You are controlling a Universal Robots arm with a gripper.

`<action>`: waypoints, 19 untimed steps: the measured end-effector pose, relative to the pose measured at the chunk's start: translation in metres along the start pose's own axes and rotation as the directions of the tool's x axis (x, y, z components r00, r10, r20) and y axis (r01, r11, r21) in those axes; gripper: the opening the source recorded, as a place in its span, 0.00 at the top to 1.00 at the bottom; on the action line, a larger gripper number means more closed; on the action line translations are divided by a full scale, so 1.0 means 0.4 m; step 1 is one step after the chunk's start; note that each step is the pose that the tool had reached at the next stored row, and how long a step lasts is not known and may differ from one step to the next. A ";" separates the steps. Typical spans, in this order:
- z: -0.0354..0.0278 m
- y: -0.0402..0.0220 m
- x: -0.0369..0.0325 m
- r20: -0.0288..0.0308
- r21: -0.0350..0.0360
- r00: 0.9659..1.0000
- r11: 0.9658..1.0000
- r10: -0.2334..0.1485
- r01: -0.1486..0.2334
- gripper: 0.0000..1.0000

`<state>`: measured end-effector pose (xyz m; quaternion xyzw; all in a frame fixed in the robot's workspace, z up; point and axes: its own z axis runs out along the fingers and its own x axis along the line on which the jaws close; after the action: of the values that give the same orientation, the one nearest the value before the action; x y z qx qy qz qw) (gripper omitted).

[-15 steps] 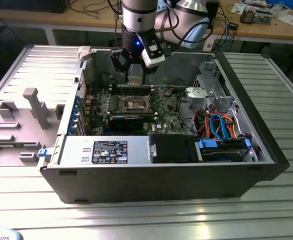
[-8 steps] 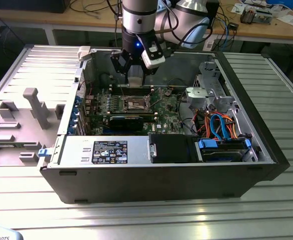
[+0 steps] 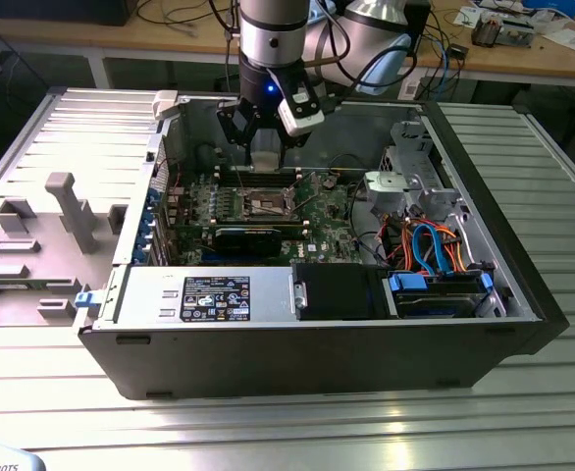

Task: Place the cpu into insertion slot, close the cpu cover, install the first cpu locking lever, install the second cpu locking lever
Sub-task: 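Place the cpu into insertion slot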

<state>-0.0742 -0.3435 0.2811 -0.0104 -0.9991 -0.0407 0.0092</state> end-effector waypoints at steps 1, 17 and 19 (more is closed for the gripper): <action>0.000 0.000 0.000 0.000 0.000 1.000 1.000 0.003 -0.003 0.46; 0.009 -0.001 0.000 0.006 0.004 0.998 0.998 0.066 -0.066 0.46; 0.010 -0.001 0.000 0.006 0.005 0.997 0.997 0.072 -0.072 0.46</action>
<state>-0.0742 -0.3435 0.2771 -0.0465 -0.9982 -0.0377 0.0076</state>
